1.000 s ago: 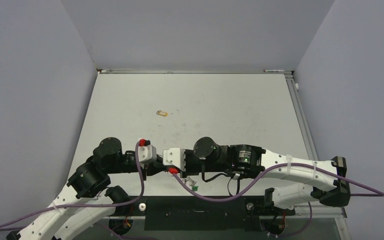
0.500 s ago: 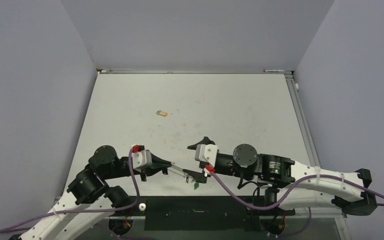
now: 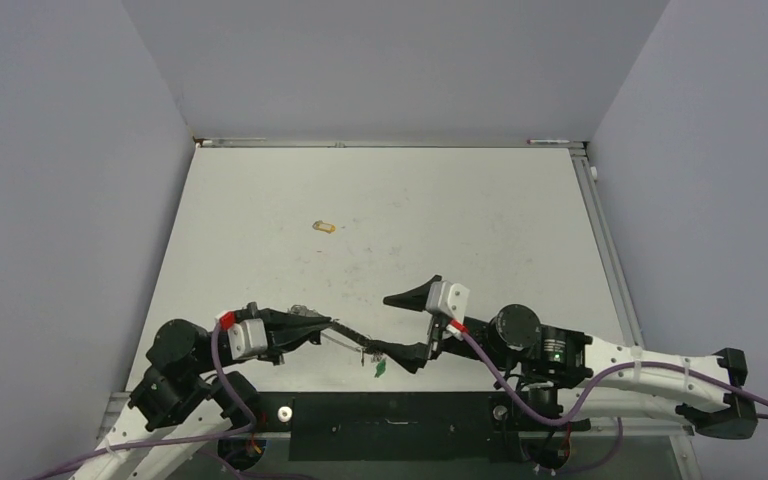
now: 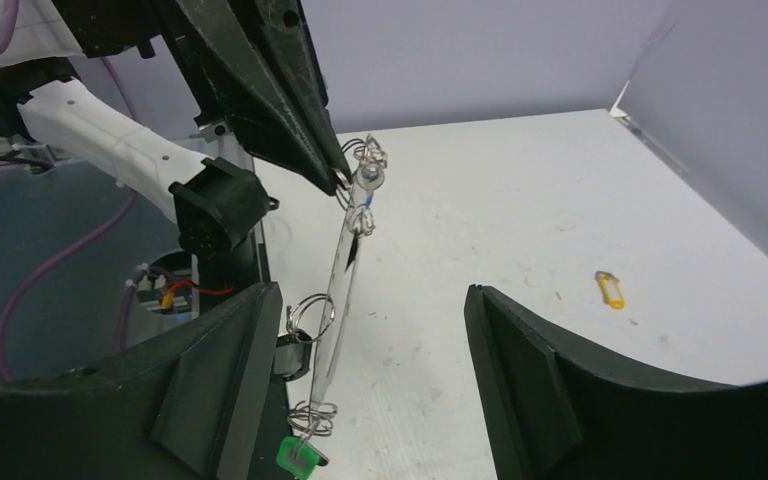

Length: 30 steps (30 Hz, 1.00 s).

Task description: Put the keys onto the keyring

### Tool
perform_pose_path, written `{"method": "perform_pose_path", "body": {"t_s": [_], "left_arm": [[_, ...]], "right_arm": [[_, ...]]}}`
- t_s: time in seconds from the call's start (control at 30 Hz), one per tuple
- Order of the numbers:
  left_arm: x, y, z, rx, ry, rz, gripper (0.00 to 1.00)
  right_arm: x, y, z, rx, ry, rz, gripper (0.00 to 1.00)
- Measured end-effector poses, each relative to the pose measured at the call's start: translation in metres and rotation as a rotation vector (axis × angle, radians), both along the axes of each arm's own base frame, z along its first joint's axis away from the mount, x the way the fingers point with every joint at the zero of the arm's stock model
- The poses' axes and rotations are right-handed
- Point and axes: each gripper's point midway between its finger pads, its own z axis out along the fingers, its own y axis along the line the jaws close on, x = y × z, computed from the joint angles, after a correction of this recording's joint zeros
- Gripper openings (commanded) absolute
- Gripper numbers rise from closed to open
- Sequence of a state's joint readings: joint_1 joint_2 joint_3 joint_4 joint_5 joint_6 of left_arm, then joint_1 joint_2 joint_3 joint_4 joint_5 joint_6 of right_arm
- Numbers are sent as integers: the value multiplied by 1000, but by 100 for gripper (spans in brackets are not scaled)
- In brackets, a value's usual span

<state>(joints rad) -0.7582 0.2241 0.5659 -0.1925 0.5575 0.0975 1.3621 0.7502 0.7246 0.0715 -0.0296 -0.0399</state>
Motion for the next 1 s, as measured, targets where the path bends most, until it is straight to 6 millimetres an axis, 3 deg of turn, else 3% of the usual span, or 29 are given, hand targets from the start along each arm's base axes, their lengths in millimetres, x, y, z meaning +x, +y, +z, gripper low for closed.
{"method": "perform_pose_path", "body": {"t_s": [0.1, 0.23, 0.33, 0.73, 0.83, 1.0], "left_arm": [[0, 0, 7, -47, -15, 0, 0], [0, 2, 18, -110, -28, 2, 0], [1, 4, 25, -148, -31, 11, 0], [-1, 10, 42, -225, -49, 24, 0], [0, 11, 44, -239, -45, 26, 0], [2, 10, 41, -252, -21, 26, 0]], "right_arm": [[-3, 18, -9, 3, 46, 30, 62], [-12, 40, -41, -37, 114, 89, 58], [-17, 49, -48, -31, 142, 120, 58], [-59, 55, 16, 207, 100, 377, 62], [-66, 59, 20, 228, 99, 422, 62], [-72, 74, 8, 198, 116, 473, 62]]}}
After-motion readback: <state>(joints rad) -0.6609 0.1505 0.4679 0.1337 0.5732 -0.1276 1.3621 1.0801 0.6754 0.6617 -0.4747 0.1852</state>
